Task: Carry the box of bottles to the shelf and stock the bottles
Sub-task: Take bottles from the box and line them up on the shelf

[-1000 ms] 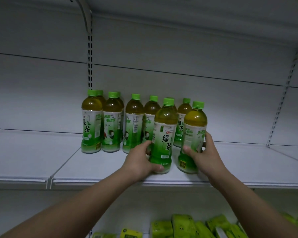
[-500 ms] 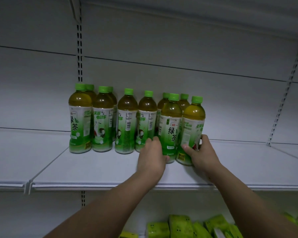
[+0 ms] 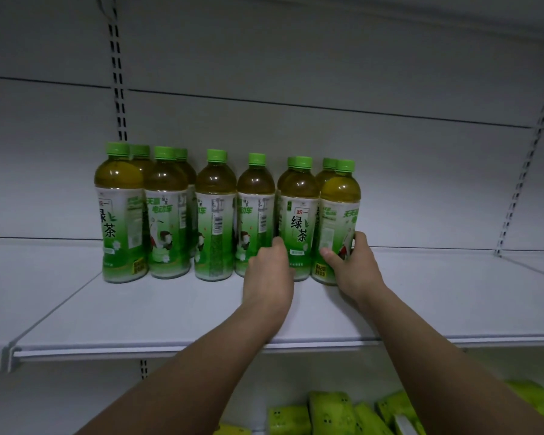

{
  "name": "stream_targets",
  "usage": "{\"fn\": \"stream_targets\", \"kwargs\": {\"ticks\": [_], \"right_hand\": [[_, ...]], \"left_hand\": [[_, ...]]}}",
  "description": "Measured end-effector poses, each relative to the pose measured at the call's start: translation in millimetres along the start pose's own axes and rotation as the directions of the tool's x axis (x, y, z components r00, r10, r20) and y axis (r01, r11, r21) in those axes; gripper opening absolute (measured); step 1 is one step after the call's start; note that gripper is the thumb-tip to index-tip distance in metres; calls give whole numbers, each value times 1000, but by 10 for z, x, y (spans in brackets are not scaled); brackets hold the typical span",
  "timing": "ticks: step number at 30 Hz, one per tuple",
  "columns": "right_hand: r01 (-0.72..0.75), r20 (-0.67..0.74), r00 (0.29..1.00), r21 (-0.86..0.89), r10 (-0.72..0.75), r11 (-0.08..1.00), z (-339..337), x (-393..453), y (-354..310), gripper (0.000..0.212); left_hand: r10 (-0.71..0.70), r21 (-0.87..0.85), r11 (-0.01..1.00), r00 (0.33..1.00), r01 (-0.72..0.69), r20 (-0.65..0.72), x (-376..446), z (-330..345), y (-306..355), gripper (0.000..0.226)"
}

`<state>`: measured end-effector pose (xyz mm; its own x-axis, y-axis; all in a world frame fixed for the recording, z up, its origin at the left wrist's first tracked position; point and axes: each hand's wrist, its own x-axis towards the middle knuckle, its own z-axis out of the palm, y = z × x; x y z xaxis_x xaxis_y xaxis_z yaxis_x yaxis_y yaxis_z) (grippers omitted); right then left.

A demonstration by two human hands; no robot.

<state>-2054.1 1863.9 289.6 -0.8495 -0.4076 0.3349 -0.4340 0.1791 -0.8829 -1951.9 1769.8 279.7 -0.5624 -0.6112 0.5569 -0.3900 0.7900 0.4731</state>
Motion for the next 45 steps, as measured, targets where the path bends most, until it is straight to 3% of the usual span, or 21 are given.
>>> {"fn": "stream_targets", "kwargs": {"ticks": [4, 6, 9, 11, 16, 19, 22, 25, 32, 37, 45], "right_hand": [[-91, 3, 996, -105, 92, 990, 8, -126, -71, 72], [-89, -139, 988, -128, 71, 988, 46, -229, -114, 79], [-35, -391, 920, -179, -38, 983, 124, -366, -305, 61], [27, -435, 894, -189, -109, 982, 211, -438, -497, 48], [329, -310, 853, -304, -420, 894, 574, -623, -907, 40], [434, -152, 841, -383, -519, 816, 833, -701, -998, 55], [444, -5, 866, -453, -501, 773, 1080, -745, -961, 71], [423, 12, 875, -504, -483, 753, 1254, -722, -915, 78], [381, 14, 906, -464, -423, 800, 1463, -566, -801, 105], [384, 16, 907, -445, -421, 809, 1519, -486, -735, 120], [371, -49, 897, -454, -439, 810, 1594, -389, -643, 113]], "left_hand": [[58, -19, 998, 998, -58, -8, -77, -232, -139, 23], [105, -30, 994, 994, -106, -19, -144, -385, -231, 25], [142, -15, 990, 988, -143, -54, -201, -591, -382, 29], [135, 2, 991, 987, -136, -90, -209, -737, -489, 30], [127, 140, 986, 960, -94, -251, -178, -1090, -785, 20], [55, 175, 984, 911, 19, -409, -136, -1254, -1029, 40], [-110, 114, 978, 901, 172, -419, -133, -1315, -1276, 68], [-220, 36, 969, 921, 244, -322, -109, -1258, -1461, 88], [-230, -133, 970, 950, 205, -211, 61, -1023, -1557, 128], [-176, -155, 977, 962, 145, -211, 189, -945, -1654, 135], [-173, -130, 981, 959, 146, -226, 228, -880, -1666, 131]]}}
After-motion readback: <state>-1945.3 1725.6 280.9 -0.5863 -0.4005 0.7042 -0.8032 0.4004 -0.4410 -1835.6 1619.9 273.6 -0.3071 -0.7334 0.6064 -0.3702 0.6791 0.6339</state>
